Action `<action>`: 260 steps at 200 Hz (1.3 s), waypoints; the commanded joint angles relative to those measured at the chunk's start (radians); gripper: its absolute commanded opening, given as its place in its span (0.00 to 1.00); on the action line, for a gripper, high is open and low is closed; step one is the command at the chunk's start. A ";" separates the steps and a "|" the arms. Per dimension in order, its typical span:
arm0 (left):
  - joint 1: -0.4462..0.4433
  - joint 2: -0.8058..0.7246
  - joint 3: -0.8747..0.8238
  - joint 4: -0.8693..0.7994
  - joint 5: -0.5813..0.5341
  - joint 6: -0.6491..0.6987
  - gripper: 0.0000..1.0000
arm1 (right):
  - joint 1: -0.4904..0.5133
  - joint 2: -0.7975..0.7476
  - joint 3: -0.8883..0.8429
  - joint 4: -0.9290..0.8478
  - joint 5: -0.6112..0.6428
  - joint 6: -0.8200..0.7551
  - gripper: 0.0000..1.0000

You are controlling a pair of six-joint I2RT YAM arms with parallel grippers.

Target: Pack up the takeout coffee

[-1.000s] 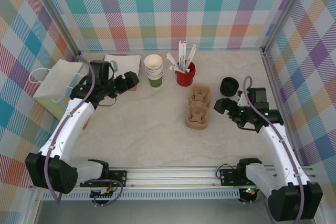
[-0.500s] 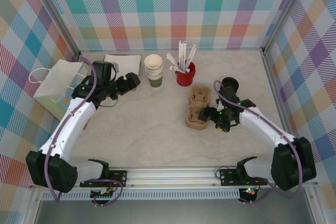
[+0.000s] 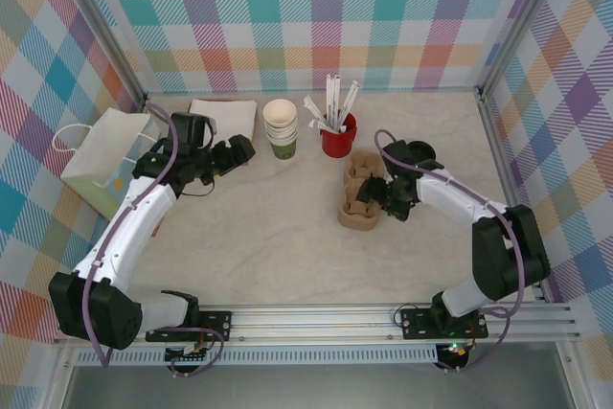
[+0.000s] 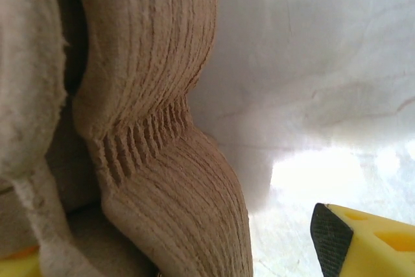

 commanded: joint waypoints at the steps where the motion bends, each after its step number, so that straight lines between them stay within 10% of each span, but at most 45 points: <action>1: -0.011 0.008 0.016 -0.026 -0.012 0.018 0.89 | 0.000 0.055 0.071 0.016 0.081 -0.010 0.83; 109: -0.011 0.053 0.113 -0.076 0.007 0.031 0.89 | -0.059 0.238 0.305 -0.004 0.105 -0.060 0.83; 260: -0.019 0.542 0.669 -0.225 -0.027 0.139 0.73 | -0.059 -0.323 0.101 -0.161 0.043 -0.139 0.86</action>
